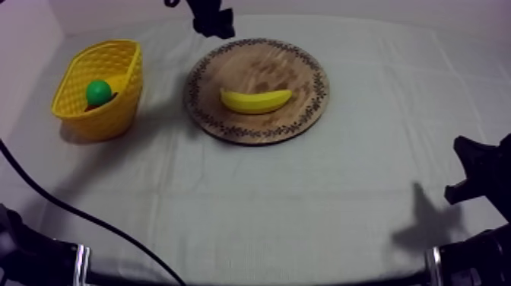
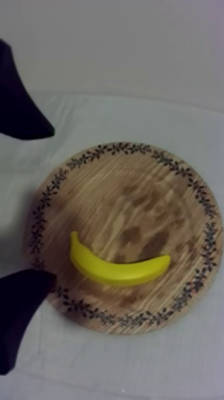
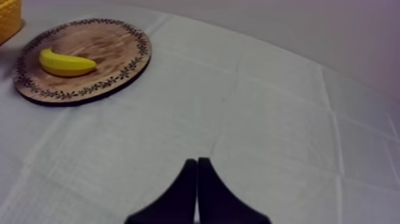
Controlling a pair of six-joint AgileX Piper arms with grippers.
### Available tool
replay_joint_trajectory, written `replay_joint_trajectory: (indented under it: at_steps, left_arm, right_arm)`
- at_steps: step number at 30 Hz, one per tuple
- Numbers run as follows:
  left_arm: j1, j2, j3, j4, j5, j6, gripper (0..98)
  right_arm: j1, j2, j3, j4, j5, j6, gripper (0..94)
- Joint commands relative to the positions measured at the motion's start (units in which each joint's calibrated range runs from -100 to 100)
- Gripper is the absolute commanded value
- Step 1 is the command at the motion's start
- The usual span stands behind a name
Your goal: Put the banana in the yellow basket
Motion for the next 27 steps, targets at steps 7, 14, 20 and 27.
replay_joint_trajectory:
  at_steps: [7,14,20,27]
  left_arm:
    - [0.32,1.27,1.23,-0.83,0.24,-0.07,85.1]
    - [1.25,4.57,5.30,-1.81,-2.08,1.40,85.5]
    - [1.55,8.28,9.11,-1.77,-5.37,2.47,83.7]
    - [2.23,13.21,10.31,-1.95,-8.42,4.07,83.0]
  right_arm:
    - [0.00,0.00,-0.03,0.01,0.00,-0.01,0.3]
    - [0.00,0.00,-0.03,0.01,0.00,0.00,0.3]
    - [0.00,0.00,-0.03,0.01,0.00,0.03,0.3]
    - [0.00,0.00,-0.03,0.01,0.00,0.00,0.3]
